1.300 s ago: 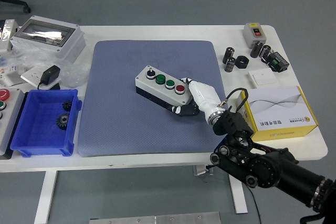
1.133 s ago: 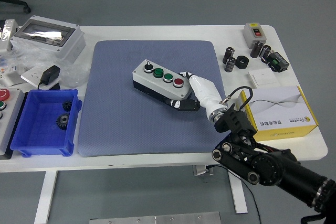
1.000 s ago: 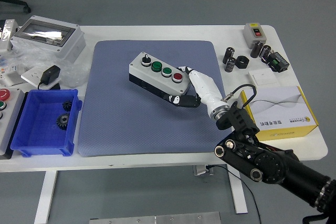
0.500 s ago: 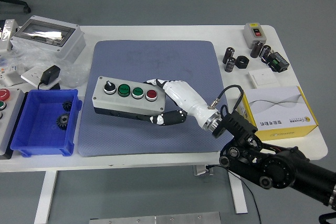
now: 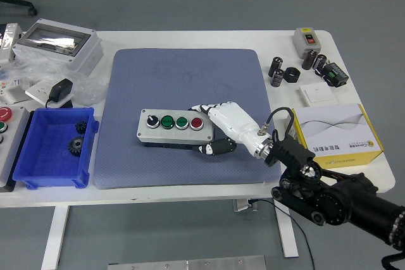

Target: Pick up the button,place it on the desk,press the button,press the button

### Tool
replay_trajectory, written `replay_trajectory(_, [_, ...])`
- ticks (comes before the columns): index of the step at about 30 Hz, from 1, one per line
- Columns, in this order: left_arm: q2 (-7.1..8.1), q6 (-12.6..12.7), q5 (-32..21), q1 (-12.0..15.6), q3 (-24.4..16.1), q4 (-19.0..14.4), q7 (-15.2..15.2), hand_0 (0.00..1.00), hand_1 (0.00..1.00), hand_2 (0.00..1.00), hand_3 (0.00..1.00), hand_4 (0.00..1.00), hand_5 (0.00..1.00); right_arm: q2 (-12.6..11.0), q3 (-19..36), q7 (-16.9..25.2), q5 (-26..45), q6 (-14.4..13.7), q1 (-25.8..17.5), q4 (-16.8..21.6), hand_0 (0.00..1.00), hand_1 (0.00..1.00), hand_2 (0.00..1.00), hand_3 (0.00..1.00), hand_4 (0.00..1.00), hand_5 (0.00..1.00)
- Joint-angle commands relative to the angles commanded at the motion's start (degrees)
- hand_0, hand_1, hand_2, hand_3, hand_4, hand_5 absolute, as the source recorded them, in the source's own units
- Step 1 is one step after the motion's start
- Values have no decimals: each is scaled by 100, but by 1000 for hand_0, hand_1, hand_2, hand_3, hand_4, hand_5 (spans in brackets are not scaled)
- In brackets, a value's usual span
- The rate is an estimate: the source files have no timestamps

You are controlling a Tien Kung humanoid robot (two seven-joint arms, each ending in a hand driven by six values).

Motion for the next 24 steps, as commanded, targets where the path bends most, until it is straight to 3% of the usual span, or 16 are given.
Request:
replay_trajectory(6, [2, -7, 16, -4, -10, 0, -1, 661, 563, 505, 576, 414, 80, -11, 91, 66, -44, 180, 22, 27, 216, 311, 242, 165, 2, 2])
replay_trajectory(7, [2, -8, 15, -3, -9, 0, -1, 661, 564, 505, 576, 415, 84, -14, 89, 64, -42, 201, 26, 37, 356, 441, 395, 322, 2, 2])
replay_trajectory(12, [1, -10, 12, -5, -4, 1, 1, 661, 564, 505, 576, 415, 84, -24, 47, 35, -5, 286, 43, 56, 356, 441, 395, 322, 2, 2])
replay_trajectory(13, [1, -11, 14, -6, -5, 1, 1, 661, 563, 505, 576, 415, 86, -25, 41, 30, 3, 301, 45, 57, 718, 671, 644, 733, 2, 2])
replay_trajectory(18, [3, -13, 17, -7, -7, 2, 1, 661, 563, 505, 576, 415, 86, -33, 28, 10, 29, 346, 50, 48, 718, 671, 644, 733, 2, 2])
replay_trajectory(19, [3, -14, 18, -7, -7, 2, 2, 661, 563, 505, 575, 415, 87, -35, 30, 8, 32, 351, 51, 47, 815, 780, 782, 865, 284, 2])
replay_trajectory(24, [0, -18, 17, -6, -7, 3, 3, 661, 563, 505, 575, 415, 87, -46, 46, -2, 44, 380, 52, 53, 815, 780, 782, 865, 284, 2])
